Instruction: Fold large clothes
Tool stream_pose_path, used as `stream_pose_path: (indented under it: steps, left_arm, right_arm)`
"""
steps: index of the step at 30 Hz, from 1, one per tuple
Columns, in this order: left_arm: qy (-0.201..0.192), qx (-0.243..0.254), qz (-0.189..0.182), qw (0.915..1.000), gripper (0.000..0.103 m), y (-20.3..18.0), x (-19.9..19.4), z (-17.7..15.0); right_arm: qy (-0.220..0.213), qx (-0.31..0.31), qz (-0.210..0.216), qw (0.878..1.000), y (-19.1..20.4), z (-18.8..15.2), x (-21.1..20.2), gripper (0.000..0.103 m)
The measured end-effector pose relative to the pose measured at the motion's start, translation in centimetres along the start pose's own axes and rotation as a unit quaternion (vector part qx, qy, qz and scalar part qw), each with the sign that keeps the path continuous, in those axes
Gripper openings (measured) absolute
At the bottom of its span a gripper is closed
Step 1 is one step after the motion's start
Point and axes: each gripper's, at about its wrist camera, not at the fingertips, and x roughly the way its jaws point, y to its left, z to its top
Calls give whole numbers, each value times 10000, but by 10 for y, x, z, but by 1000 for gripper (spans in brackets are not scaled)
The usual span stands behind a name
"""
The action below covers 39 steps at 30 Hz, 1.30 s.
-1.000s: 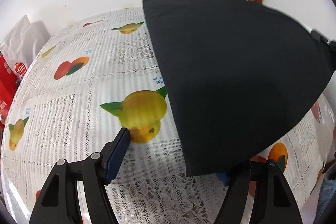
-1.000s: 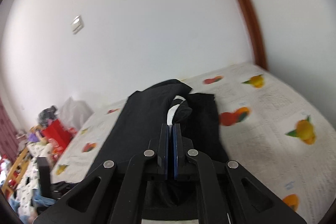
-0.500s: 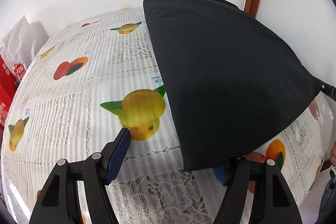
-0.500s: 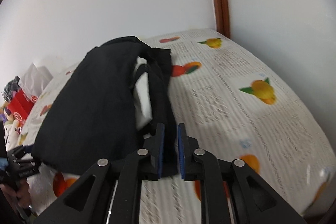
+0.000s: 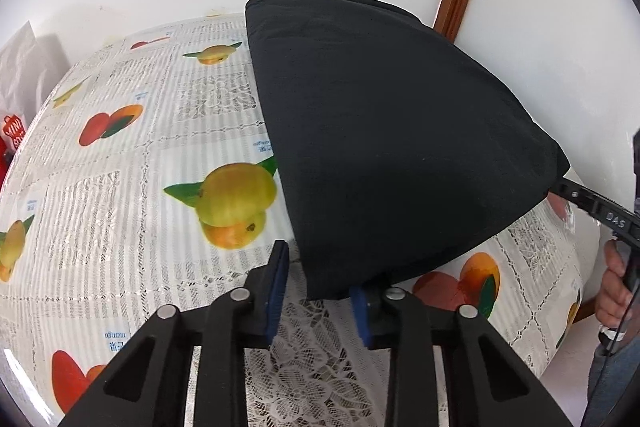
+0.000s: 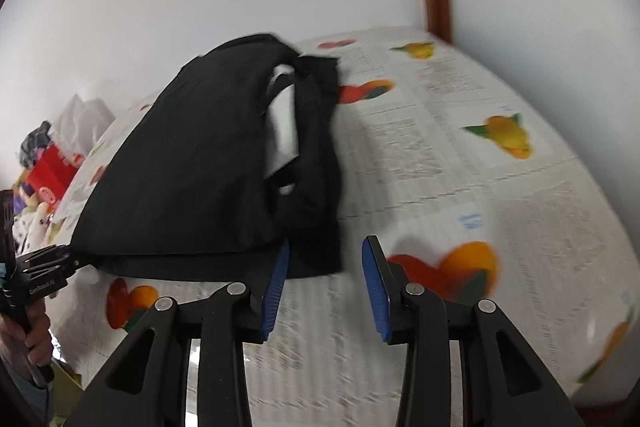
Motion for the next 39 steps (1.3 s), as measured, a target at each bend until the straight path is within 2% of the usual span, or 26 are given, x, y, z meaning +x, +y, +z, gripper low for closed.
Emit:
stream_pose_path:
  steps: [4, 6, 9, 14, 25, 28, 32, 34, 36, 39]
  left_arm:
    - [-43, 70, 89, 9999, 19, -4, 1, 0]
    - [-111, 67, 118, 9998, 17, -5, 0, -1]
    - [-114, 48, 68, 9999, 16, -4, -4, -3]
    - [-126, -3, 117, 9999, 16, 14, -10, -3]
    - [42, -616, 398, 9973, 16, 83, -20, -4]
    - [103, -744, 285, 9968, 19, 90, -19, -6]
    - [199, -686, 353, 9968, 23, 89, -23, -10]
    - [149, -561, 407, 9975, 36, 88, -30, -15]
    - [6, -551, 391, 9977, 49, 91, -42, -21]
    - [-198, -692, 226, 9972, 50, 97, -57, -26]
  right_arm:
    - [115, 20, -138, 9998, 9, 4, 22, 36]
    - [74, 68, -145, 9998, 12, 6, 26, 22]
    - [39, -113, -372, 9992, 23, 9, 30, 11]
    - [44, -182, -338, 9993, 40, 16, 35, 8]
    - [175, -391, 115, 9990, 106, 35, 72, 8]
    - [160, -221, 123, 9996, 108, 36, 80, 12]
    - [189, -224, 43, 9996, 101, 33, 70, 20]
    - [180, -427, 103, 9989, 99, 30, 56, 22]
    - [-5, -732, 196, 9971, 101, 27, 36, 30]
    - [-387, -941, 330, 9943, 105, 28, 11, 40]
